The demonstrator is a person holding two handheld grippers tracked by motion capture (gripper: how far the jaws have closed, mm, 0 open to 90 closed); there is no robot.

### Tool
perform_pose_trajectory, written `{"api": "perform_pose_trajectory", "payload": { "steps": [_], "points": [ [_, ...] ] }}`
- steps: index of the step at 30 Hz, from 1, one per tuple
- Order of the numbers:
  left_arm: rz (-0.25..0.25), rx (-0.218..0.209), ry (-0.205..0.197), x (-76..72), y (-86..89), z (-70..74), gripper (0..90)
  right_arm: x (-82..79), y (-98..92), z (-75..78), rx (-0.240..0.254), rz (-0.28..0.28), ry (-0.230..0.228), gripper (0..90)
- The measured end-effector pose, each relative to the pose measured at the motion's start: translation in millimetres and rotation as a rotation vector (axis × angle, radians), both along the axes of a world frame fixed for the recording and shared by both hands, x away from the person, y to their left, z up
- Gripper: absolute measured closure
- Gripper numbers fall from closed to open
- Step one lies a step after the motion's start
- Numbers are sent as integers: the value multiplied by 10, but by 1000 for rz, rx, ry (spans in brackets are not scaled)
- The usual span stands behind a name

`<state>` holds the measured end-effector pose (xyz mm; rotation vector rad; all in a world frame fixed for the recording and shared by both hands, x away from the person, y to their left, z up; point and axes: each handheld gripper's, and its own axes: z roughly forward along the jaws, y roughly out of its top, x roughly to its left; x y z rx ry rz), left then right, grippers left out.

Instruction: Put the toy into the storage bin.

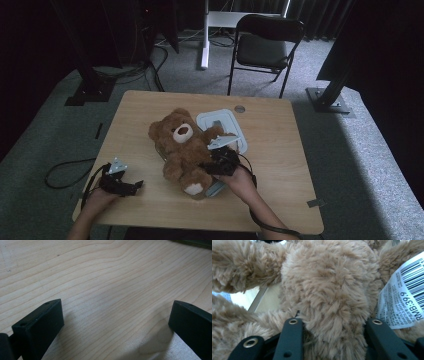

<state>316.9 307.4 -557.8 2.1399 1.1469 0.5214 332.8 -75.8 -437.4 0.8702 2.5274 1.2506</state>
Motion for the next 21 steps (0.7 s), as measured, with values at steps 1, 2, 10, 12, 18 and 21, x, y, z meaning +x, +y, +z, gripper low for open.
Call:
{"api": "perform_pose_trajectory", "payload": {
  "steps": [1, 2, 10, 12, 18, 21],
  "points": [
    [0, 0, 0, 0, 0, 0, 3, -2, -4, 2, 6, -2, 6, 628],
    [0, 0, 1, 0, 0, 1, 3, -6, -5, -2, 5, -3, -1, 625],
    [-1, 0, 1, 0, 1, 1, 3, -46, 20, -5, -9, -17, -15, 522],
    [-2, -2, 2, 0, 3, 1, 3, -45, 10, 35, 9, -18, 2, 427],
    [-1, -3, 1, 0, 3, 1, 3, -37, -73, 278, 66, -18, 31, 297],
    [-2, -1, 1, 0, 2, 1, 3, -20, -117, 434, 103, -26, 20, 280]
  ]
}}
